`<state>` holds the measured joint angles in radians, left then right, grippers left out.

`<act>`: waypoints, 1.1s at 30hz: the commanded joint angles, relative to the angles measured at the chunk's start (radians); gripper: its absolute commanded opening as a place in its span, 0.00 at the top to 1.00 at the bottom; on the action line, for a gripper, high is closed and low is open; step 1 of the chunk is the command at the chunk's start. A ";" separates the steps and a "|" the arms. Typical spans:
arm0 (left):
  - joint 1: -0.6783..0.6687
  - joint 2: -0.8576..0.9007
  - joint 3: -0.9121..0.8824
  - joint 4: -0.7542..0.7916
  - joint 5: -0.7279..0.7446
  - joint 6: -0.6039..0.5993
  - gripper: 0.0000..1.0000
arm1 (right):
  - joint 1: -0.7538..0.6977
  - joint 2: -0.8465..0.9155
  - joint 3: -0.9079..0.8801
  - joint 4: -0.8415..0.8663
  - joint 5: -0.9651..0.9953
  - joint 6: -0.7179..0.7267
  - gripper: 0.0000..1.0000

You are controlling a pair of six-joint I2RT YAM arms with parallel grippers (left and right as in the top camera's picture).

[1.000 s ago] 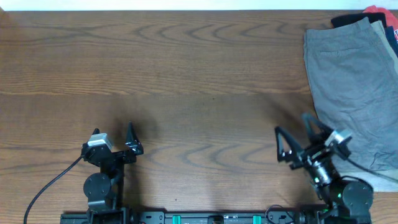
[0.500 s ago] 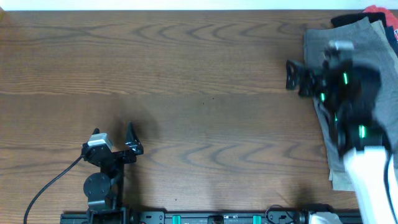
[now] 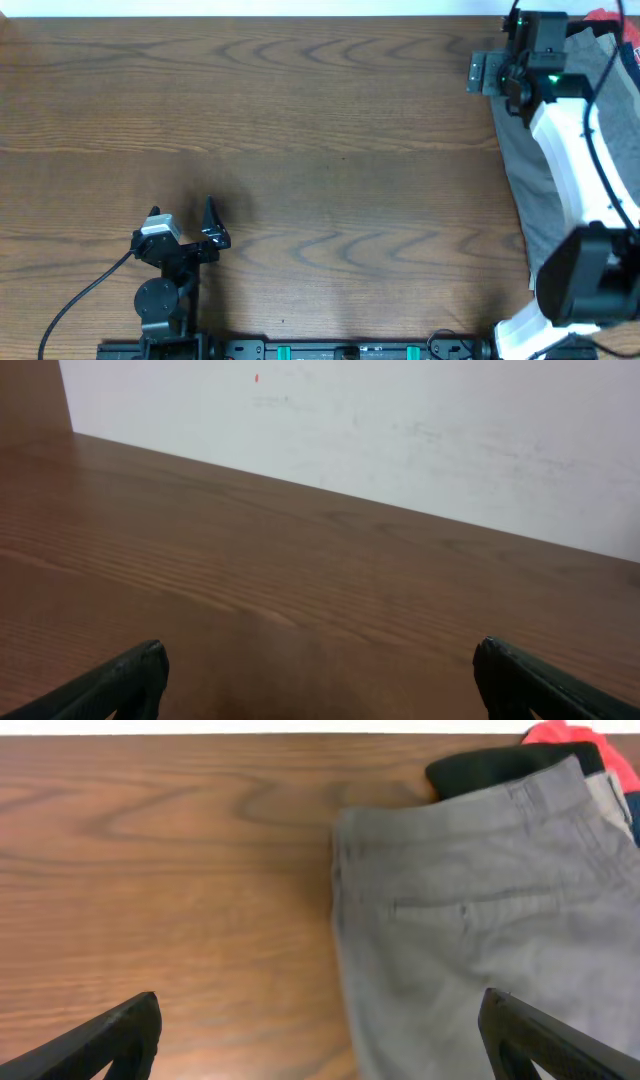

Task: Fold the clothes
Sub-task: 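Reach the right gripper to the grey shorts on the stack, then grasp the grey shorts waistband with the right gripper and lift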

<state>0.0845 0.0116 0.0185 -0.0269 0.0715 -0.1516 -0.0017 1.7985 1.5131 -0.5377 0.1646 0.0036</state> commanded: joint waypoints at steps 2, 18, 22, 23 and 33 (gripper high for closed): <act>0.006 -0.001 -0.014 -0.036 0.011 0.017 0.02 | -0.027 0.095 0.027 0.055 0.069 -0.098 0.01; 0.006 -0.001 -0.014 -0.036 0.011 0.017 0.02 | -0.090 0.406 0.030 0.348 0.093 -0.099 0.02; 0.006 -0.001 -0.014 -0.036 0.011 0.017 0.02 | -0.090 0.443 0.030 0.360 0.090 -0.108 0.03; 0.006 -0.001 -0.014 -0.036 0.011 0.017 0.02 | -0.091 0.448 0.030 0.362 0.090 -0.112 0.03; 0.006 -0.001 -0.014 -0.036 0.011 0.017 0.02 | -0.097 0.525 0.030 0.361 0.102 -0.140 0.48</act>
<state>0.0845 0.0120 0.0185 -0.0269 0.0715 -0.1516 -0.0856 2.2738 1.5436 -0.1604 0.2604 -0.1261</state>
